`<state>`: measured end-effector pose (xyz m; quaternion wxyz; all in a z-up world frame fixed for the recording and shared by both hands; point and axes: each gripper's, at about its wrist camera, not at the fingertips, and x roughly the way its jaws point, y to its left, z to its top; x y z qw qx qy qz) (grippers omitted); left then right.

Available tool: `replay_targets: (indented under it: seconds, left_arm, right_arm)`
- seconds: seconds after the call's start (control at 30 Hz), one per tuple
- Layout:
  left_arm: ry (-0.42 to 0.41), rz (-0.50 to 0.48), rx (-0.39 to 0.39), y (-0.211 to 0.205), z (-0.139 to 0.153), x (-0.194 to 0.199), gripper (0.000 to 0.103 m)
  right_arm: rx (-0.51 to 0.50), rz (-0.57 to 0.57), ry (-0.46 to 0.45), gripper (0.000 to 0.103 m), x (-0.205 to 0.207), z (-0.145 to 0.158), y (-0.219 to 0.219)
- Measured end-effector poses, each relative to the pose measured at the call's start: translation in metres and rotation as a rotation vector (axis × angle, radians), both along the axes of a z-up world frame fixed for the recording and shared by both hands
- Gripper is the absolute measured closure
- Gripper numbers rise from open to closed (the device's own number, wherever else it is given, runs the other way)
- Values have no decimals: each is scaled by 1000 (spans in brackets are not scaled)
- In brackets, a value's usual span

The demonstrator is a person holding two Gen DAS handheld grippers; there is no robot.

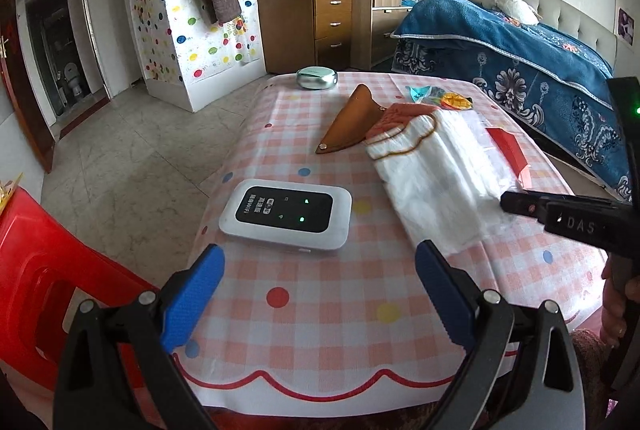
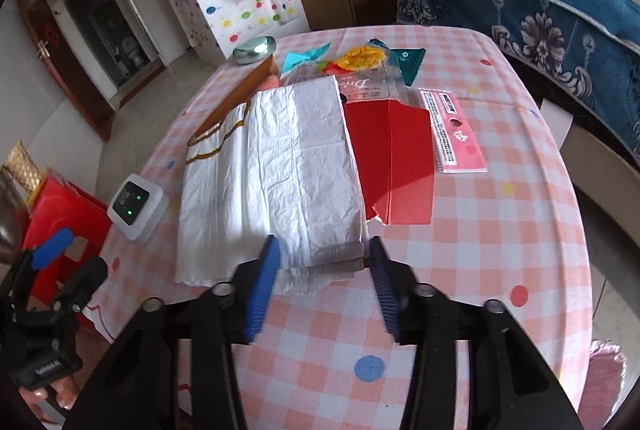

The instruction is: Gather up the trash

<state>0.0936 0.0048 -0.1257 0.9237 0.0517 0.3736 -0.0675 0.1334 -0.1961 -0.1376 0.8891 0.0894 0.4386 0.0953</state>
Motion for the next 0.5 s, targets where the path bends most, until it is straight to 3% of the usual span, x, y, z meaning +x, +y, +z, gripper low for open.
replay_targets:
  seconds: [0.07, 0.1, 0.3, 0.37, 0.5]
  left_arm:
    - [-2, -1, -2, 0, 1, -2, 10]
    - [-3, -2, -3, 0, 1, -3, 10]
    - [-15, -13, -10, -3, 7, -12, 10]
    - [-20, -17, -11, -6, 8, -15, 10]
    - [-24, -22, -15, -9, 11, -19, 10]
  right_arm:
    - [-12, -6, -37, 97, -6, 7, -1]
    - [-21, -12, -50, 100, -7, 9, -1]
    - [-174, -74, -196, 102, -43, 47, -6]
    - [-179, -68, -205, 102, -46, 53, -10]
    - [-152, 67, -179, 102, -59, 48, 6]
